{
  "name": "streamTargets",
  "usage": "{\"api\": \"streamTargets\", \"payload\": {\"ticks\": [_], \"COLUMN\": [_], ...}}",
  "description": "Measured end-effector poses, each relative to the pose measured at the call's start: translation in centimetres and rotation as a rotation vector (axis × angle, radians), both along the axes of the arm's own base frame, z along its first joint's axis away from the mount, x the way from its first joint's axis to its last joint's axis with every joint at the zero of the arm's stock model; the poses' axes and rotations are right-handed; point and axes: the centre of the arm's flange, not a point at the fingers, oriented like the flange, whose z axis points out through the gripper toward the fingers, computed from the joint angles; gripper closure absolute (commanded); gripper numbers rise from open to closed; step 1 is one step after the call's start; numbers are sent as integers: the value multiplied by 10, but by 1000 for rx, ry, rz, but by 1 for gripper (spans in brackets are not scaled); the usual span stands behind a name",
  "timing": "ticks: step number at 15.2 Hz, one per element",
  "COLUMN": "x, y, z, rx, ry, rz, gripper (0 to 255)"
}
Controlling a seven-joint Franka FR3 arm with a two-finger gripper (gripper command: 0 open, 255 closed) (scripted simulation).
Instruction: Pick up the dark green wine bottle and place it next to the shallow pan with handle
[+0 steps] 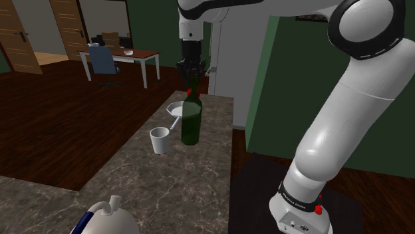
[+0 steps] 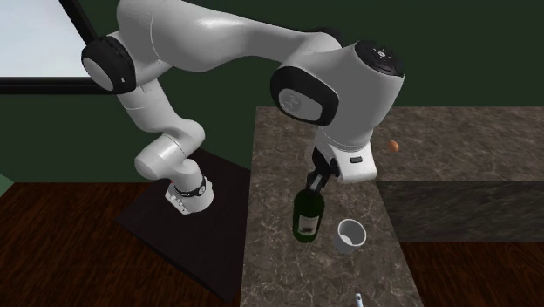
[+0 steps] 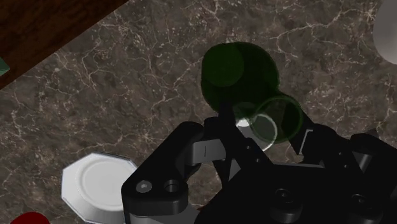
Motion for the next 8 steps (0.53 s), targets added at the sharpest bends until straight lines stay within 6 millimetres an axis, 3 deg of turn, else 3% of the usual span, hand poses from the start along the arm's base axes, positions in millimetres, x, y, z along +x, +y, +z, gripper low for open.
{"api": "streamTargets", "payload": {"ticks": [8], "x": [36], "y": [-101], "z": [1], "rx": [0], "ry": [1], "rz": [0], "gripper": [255]}}
